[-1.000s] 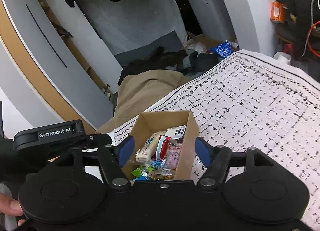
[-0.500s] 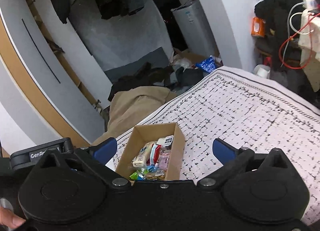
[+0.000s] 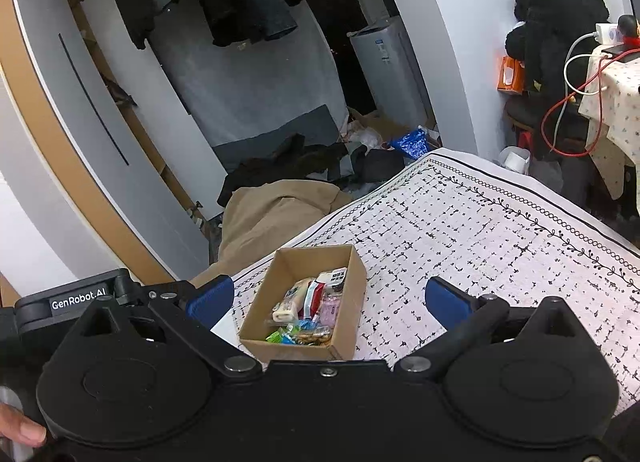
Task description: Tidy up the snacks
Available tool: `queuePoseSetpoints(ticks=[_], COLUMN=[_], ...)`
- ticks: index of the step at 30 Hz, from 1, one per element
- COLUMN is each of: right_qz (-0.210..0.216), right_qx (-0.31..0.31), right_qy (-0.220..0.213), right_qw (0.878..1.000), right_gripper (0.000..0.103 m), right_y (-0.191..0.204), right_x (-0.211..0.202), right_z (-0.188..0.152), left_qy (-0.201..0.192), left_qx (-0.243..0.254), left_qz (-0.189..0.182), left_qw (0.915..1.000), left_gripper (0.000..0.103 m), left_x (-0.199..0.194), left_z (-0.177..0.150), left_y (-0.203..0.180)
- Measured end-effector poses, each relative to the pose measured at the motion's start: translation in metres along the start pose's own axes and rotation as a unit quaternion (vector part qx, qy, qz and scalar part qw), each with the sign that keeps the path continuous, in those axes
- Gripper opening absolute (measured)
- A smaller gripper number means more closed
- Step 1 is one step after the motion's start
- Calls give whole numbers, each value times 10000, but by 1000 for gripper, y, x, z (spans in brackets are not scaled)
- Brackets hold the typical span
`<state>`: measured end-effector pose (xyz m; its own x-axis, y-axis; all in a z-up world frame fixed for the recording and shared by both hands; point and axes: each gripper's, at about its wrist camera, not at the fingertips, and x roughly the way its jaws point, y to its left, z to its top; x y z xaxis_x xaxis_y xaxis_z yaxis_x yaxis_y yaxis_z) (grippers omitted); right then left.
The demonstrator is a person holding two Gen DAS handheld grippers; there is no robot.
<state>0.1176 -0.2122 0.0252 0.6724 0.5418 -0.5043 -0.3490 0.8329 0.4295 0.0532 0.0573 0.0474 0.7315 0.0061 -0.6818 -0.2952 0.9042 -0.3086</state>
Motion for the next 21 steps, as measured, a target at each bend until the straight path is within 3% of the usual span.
queuePoseSetpoints(ticks=[12,21], right_qz=[-148,-259], right_qx=[-128,-177], right_qy=[-42,-62], right_qw=[9998,9995], right_gripper=[103,103], right_y=[4,1], right_x=[-36,-57], right_z=[-12,-27], left_qy=[-54,-137], left_qx=[604,875], left_qz=[-285,-229], left_qw=[9978,9958], left_gripper=[103,103], left_x=[-34,-48], left_z=[-19,-28], left_y=[-3,0])
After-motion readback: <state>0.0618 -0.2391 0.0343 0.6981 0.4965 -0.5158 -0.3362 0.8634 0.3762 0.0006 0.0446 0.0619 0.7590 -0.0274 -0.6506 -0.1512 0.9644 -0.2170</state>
